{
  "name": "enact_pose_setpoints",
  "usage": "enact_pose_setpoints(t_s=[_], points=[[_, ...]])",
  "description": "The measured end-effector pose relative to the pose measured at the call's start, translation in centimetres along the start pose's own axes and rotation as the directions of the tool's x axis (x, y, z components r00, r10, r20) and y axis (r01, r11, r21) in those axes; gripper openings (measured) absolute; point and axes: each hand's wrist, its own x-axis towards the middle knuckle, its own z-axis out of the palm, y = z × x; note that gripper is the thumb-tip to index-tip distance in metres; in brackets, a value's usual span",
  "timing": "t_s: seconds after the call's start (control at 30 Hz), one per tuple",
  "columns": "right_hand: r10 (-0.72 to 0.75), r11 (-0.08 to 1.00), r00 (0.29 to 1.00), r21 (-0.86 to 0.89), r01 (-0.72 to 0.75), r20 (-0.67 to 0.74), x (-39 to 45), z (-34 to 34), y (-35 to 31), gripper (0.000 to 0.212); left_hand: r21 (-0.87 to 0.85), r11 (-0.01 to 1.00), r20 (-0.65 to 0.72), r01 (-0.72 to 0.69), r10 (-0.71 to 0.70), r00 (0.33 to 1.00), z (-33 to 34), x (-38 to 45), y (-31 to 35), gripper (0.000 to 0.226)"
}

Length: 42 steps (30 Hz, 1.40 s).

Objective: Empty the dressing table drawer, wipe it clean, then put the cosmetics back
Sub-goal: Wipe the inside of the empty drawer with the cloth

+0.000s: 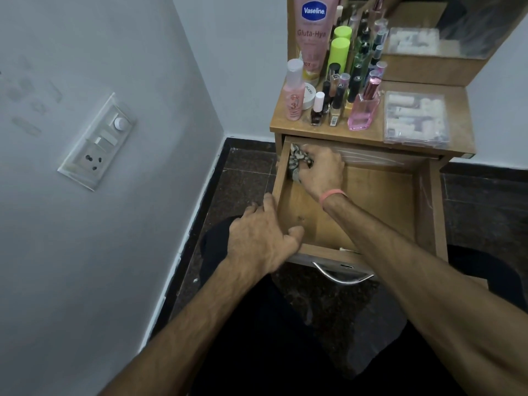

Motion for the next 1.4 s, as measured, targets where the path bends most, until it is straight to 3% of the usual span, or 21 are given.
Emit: enact_pose_setpoints(t_s=[0.1, 0.2, 0.27, 0.4, 0.43, 0.5, 0.57, 0.67, 0.77, 0.83, 0.93, 1.0, 1.1, 1.2, 1.33, 1.4], points=[[0.048, 0.998, 0.984, 0.039, -0.055, 0.172, -1.0, -1.1, 0.2, 0.049, -0.089, 0.995, -0.069, -0.032, 0.026, 0.997, 0.2, -0.1, -0.3, 0.081], [0.091, 0.979, 0.920, 0.135, -0.153, 0.381, -3.0, -2.7, 0.6, 0.047, -0.134, 0.990, -0.088, -0.050, 0.038, 0.995, 0.6, 0.0, -0.6, 0.072], [0.084, 0.972, 0.841, 0.141, -0.187, 0.534, -4.2, -3.9, 0.9, 0.039, -0.138, 0.989, -0.097, -0.061, 0.048, 0.994, 0.6, 0.1, -0.7, 0.069], [-0.032, 0.992, 0.636, 0.103, -0.075, 0.771, -5.8, -4.9, 1.5, 0.027, -0.113, 0.992, -0.110, -0.053, 0.040, 0.993, 0.6, 0.0, -0.8, 0.064], [-0.046, 0.992, 0.625, 0.108, -0.061, 0.779, -6.0, -4.8, 1.5, 0.026, -0.114, 0.992, -0.106, -0.052, 0.039, 0.994, 0.6, -0.1, -0.8, 0.062], [-0.016, 0.996, 0.671, 0.073, -0.057, 0.741, -5.6, -4.4, 1.2, 0.026, -0.117, 0.992, -0.096, -0.053, 0.042, 0.994, 0.5, -0.2, -0.9, 0.061], [0.075, 0.992, 0.776, 0.033, -0.122, 0.626, -4.4, -3.8, 0.7, 0.033, -0.117, 0.992, -0.088, -0.053, 0.042, 0.995, 0.3, -0.2, -1.0, 0.062], [0.210, 0.951, 0.901, 0.134, -0.278, 0.379, -2.2, -3.0, -0.3, 0.036, -0.123, 0.991, -0.077, -0.051, 0.041, 0.996, 0.1, -0.4, -1.0, 0.061], [0.255, 0.950, 0.952, 0.138, -0.279, 0.171, -0.7, -2.6, -1.2, 0.035, -0.125, 0.991, -0.076, -0.050, 0.041, 0.996, -0.2, -0.6, -0.8, 0.061], [0.258, 0.954, 0.959, 0.130, -0.272, 0.114, -0.7, -2.4, -1.4, 0.036, -0.129, 0.990, -0.083, -0.052, 0.041, 0.996, -0.2, -0.6, -0.7, 0.054], [0.210, 0.968, 0.960, 0.094, -0.230, 0.185, -1.8, -2.3, -1.3, 0.037, -0.145, 0.988, -0.101, -0.051, 0.036, 0.994, 0.0, -0.4, -0.7, 0.044], [0.169, 0.980, 0.936, 0.050, -0.194, 0.307, -3.0, -2.6, -0.9, 0.036, -0.138, 0.989, -0.121, -0.060, 0.043, 0.992, 0.2, -0.2, -0.8, 0.051], [0.187, 0.973, 0.821, 0.011, -0.229, 0.539, -4.3, -3.8, -0.4, 0.030, -0.116, 0.991, -0.148, -0.068, 0.050, 0.988, 0.7, 0.0, -0.8, 0.064], [0.173, 0.978, 0.707, -0.037, -0.203, 0.685, -5.9, -5.0, -0.6, 0.033, -0.073, 0.995, -0.179, -0.068, 0.054, 0.982, 0.8, -0.2, -0.6, 0.082], [0.218, 0.963, 0.631, -0.059, -0.262, 0.744, -7.1, -6.8, -1.2, 0.034, -0.064, 0.996, -0.168, -0.066, 0.054, 0.984, 0.7, -0.4, -0.9, 0.097], [0.261, 0.956, 0.704, -0.078, -0.281, 0.661, -7.7, -7.7, 0.5, 0.038, -0.081, 0.995, -0.147, -0.061, 0.048, 0.988, 0.5, -0.3, -1.1, 0.102]])
